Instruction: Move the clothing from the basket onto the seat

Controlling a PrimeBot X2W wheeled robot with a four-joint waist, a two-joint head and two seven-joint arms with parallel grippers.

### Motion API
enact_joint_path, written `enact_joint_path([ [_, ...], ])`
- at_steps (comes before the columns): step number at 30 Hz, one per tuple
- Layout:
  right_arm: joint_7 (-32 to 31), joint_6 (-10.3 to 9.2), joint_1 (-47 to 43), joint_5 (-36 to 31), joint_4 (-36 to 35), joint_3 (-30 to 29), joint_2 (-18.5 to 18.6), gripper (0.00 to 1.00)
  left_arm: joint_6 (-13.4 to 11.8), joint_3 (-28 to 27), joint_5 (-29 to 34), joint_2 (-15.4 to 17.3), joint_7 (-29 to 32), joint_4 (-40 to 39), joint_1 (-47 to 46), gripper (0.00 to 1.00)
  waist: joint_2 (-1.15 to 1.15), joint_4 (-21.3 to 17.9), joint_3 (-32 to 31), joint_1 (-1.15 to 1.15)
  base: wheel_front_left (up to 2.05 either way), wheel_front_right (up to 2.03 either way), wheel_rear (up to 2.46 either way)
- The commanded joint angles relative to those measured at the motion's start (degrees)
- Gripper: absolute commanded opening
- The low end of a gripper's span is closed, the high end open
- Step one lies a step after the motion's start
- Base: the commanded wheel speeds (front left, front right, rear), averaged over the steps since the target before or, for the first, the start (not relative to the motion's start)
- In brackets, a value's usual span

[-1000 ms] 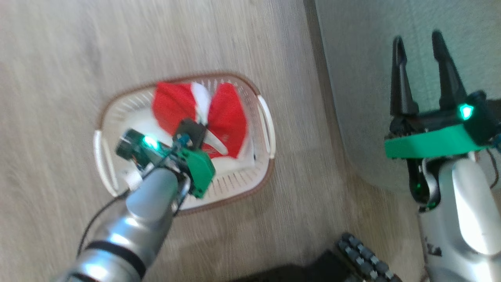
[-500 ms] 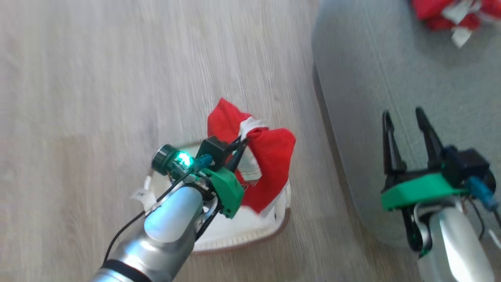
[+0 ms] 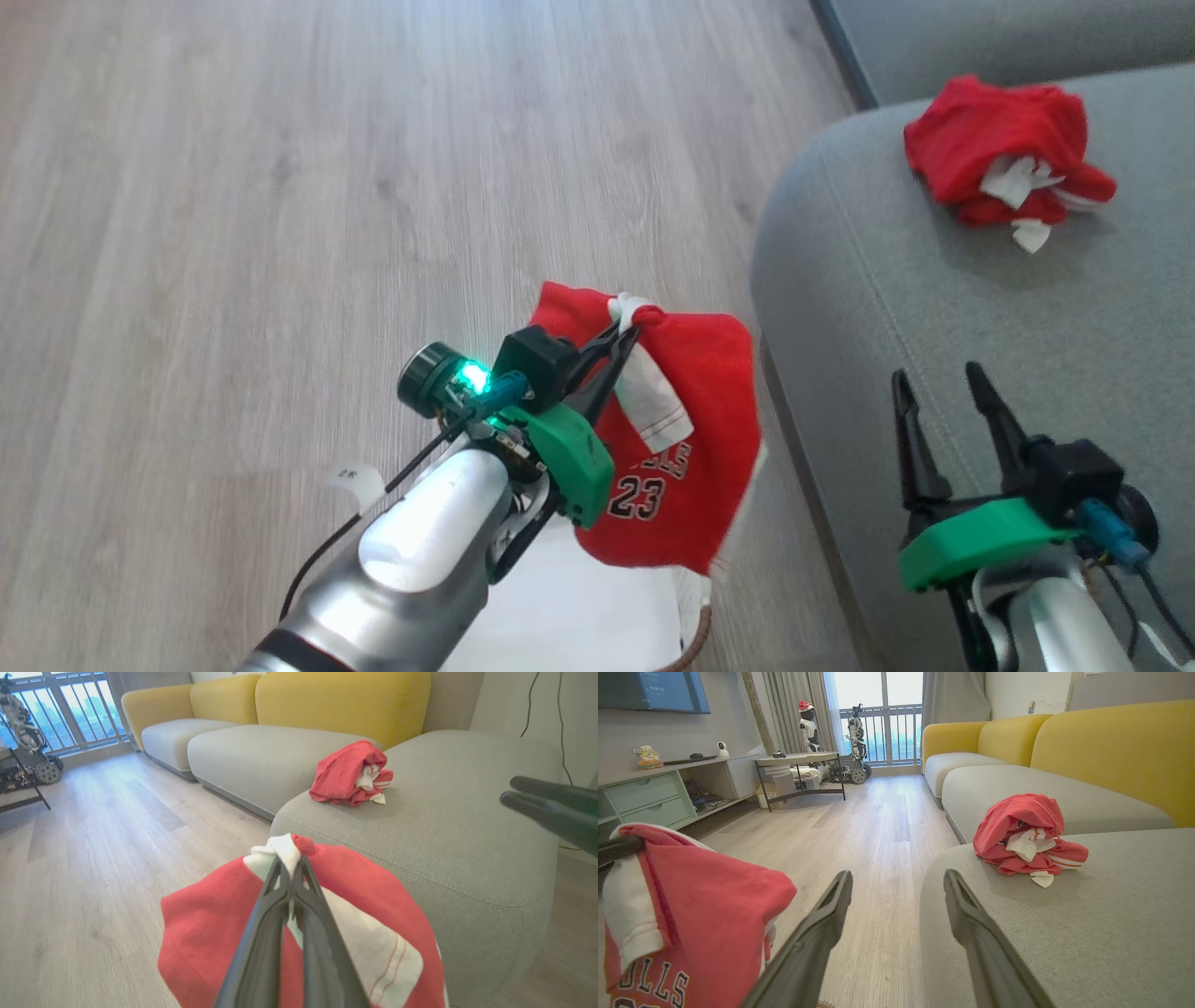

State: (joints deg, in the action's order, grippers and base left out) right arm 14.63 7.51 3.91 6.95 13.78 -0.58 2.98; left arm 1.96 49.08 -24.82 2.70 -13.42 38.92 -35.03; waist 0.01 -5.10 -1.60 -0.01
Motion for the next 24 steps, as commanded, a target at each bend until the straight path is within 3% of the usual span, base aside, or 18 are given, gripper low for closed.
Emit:
enact_joint_path([
  [1,0.37,-0.02,1.18,-0.55,-1.55,1.79,-0.11,1.00,-0.35,-1.96,-0.28,0.46,-0.04,-2.34,-3.82,0.00,-0.01,0.13,-1.52,0.01,0.00,0.00,0.00],
  [13,0.37,-0.02,0.16,-1.01,-0.89,5.49,-0.11,1.00,-0.61,-1.23,-1.40,0.34,1.70,-10.32,-6.46,0.00,-0.01,1.29,-4.61,0.01,0.00,0.00,0.00],
  [24,0.37,-0.02,1.11,0.57,-2.15,12.50,-0.11,1.00,-1.63,-0.19,-2.51,0.25,2.69,-13.59,-7.34,0.00,-0.01,2.35,-5.65,0.01,0.00,0.00,0.00],
])
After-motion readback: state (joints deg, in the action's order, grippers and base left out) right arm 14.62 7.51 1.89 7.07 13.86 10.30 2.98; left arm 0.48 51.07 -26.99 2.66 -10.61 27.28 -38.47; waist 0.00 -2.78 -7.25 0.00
